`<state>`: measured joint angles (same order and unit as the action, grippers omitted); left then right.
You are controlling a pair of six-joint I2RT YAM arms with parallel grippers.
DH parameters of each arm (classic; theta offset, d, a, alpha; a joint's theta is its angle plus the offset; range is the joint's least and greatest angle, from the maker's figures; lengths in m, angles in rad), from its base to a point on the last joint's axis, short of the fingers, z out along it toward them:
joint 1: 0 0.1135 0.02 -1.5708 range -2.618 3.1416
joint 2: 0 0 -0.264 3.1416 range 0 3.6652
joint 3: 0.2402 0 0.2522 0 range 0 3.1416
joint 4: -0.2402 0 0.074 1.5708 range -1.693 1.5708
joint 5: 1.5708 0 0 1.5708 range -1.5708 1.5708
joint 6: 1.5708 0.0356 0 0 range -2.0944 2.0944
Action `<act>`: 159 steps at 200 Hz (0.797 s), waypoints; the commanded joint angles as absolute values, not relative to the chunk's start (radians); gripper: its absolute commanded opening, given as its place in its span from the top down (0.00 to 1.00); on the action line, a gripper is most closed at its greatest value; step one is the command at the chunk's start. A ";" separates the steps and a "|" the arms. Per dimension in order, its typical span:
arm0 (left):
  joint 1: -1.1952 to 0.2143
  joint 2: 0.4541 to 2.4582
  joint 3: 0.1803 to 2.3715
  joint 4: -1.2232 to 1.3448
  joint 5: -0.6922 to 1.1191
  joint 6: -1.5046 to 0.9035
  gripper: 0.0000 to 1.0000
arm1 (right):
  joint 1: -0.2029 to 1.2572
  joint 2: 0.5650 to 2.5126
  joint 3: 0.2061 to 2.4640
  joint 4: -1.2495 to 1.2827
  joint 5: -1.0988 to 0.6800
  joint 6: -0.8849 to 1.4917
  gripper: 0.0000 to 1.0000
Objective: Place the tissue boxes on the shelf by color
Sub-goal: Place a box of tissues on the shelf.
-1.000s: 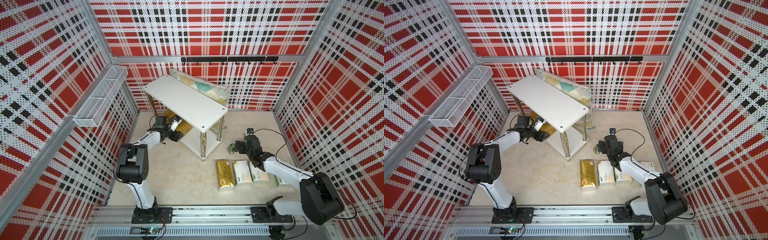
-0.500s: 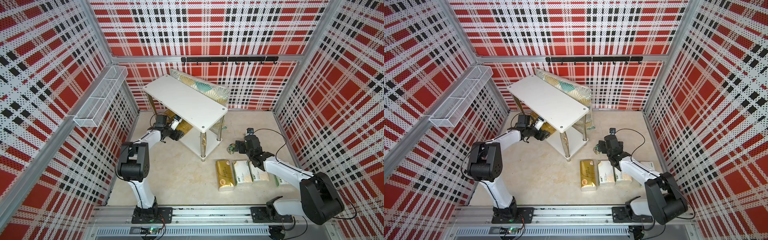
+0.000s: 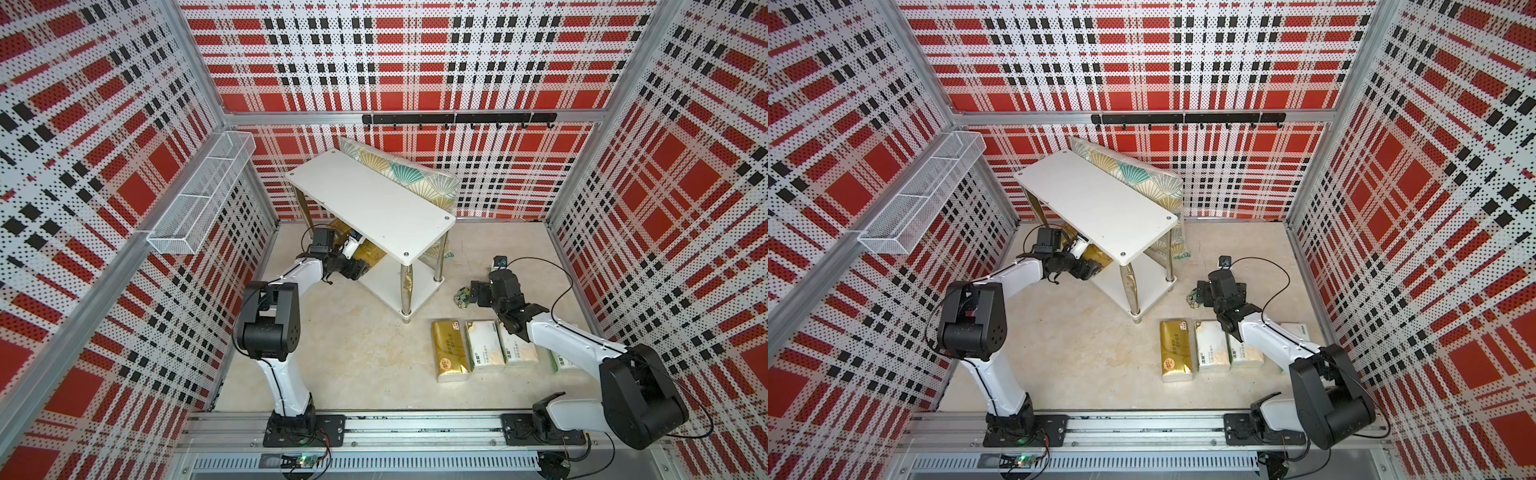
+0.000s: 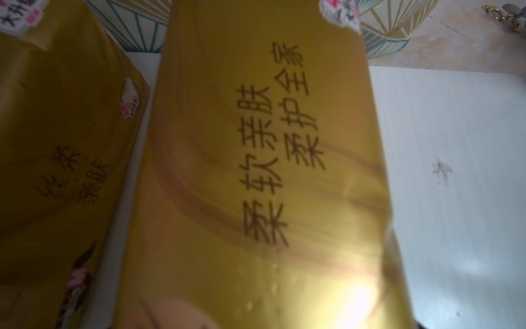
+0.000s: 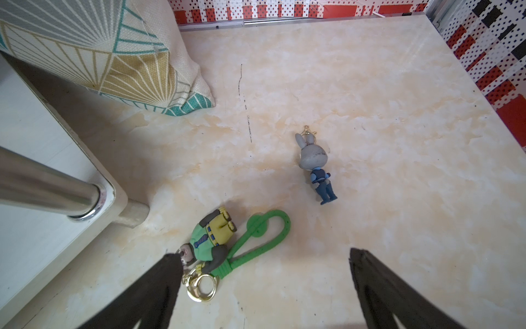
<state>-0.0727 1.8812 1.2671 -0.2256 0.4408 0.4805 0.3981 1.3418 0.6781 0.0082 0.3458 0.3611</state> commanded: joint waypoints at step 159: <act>-0.085 1.847 1.235 -0.283 0.439 0.501 0.21 | 0.405 1.365 0.696 0.044 0.340 0.363 0.00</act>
<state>-0.0753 1.8729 1.2613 -0.2375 0.4370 0.4919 0.3985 1.3548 0.6781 0.0231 0.3408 0.3611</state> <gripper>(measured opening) 0.795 0.999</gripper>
